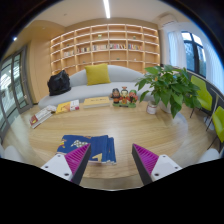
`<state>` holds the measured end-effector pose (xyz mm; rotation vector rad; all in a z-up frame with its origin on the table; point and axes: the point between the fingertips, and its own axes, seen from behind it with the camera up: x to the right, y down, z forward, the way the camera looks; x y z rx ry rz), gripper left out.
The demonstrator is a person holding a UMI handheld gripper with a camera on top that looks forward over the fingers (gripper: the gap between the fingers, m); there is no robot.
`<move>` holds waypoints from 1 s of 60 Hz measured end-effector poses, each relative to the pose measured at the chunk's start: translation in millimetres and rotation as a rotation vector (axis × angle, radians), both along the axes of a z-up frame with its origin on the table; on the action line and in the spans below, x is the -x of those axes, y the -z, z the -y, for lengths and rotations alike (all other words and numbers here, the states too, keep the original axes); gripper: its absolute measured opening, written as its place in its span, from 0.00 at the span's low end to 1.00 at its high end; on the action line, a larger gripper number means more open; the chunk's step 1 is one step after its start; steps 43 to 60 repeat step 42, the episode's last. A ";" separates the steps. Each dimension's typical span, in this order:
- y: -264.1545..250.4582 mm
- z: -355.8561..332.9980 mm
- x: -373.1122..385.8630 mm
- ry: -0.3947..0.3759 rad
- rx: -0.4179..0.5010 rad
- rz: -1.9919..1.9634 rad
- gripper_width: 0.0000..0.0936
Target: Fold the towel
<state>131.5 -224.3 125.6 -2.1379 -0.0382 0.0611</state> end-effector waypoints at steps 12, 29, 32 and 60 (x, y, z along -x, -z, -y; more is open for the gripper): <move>-26.8 60.2 12.5 -0.061 -0.030 0.042 0.91; -53.0 108.7 15.9 -0.082 -0.066 0.070 0.91; -54.5 115.3 13.1 -0.085 -0.069 0.073 0.91; -62.7 125.9 9.5 -0.093 -0.077 0.099 0.91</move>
